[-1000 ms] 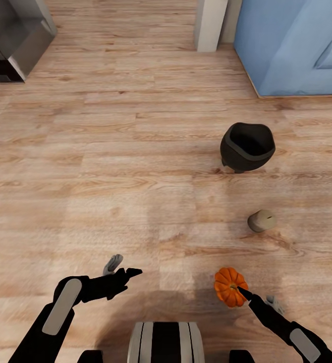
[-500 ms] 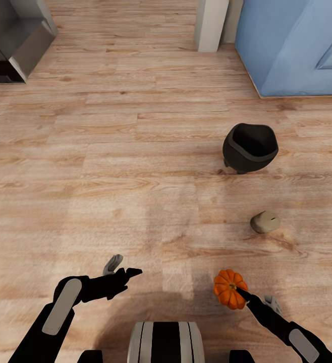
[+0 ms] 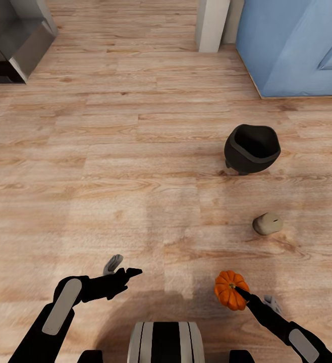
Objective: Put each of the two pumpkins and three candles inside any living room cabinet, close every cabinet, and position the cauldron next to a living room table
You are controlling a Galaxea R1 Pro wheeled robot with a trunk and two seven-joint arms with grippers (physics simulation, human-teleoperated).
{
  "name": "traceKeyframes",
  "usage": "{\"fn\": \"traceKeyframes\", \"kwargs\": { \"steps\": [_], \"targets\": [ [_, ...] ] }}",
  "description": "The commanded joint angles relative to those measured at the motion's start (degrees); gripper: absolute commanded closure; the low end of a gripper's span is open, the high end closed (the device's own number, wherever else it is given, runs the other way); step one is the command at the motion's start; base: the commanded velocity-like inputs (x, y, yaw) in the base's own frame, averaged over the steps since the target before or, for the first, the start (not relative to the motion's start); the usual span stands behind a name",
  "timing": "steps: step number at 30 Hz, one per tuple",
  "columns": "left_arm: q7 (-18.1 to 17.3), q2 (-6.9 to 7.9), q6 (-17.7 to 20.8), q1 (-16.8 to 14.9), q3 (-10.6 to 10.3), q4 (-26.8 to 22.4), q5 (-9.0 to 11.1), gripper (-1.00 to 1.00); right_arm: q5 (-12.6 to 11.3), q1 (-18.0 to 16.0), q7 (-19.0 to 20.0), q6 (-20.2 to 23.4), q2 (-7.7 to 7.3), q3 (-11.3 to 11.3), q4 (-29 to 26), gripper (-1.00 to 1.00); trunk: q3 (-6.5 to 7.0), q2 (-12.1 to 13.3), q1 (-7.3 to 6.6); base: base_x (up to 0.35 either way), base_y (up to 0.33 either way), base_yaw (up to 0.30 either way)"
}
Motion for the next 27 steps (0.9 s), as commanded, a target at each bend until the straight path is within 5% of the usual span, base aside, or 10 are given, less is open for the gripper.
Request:
{"fn": "traceKeyframes", "kwargs": {
  "steps": [1, 20, 21, 27],
  "targets": [
    [0.59, 0.02, 0.15, -0.03, -0.04, -0.05, 0.63, -1.0, 0.08, 0.02, -3.71, 0.22, -0.03, 0.18, 0.12, -1.0, -0.04, -0.01, 0.0, 0.003, 0.003, 0.0],
    [0.59, 0.02, 0.14, -0.01, -0.09, -0.05, 0.66, -1.0, -0.01, 0.02, -3.71, 0.28, -0.03, 0.18, 0.12, -1.0, -0.04, -0.01, 0.0, 0.0, 0.0, 0.0],
    [0.59, 0.02, 0.13, -0.01, -0.08, -0.05, 0.66, -1.0, -0.01, 0.02, -3.71, 0.29, -0.03, 0.18, 0.12, 1.0, -0.04, -0.01, 0.0, 0.0, 0.0, 0.0],
    [0.59, 0.02, 0.11, -0.01, -0.04, -0.06, 0.66, -1.0, -0.01, 0.02, -3.71, 0.31, -0.03, 0.18, 0.12, 1.0, -0.04, -0.01, 0.0, 0.0, 0.0, 0.0]
  ]
}}
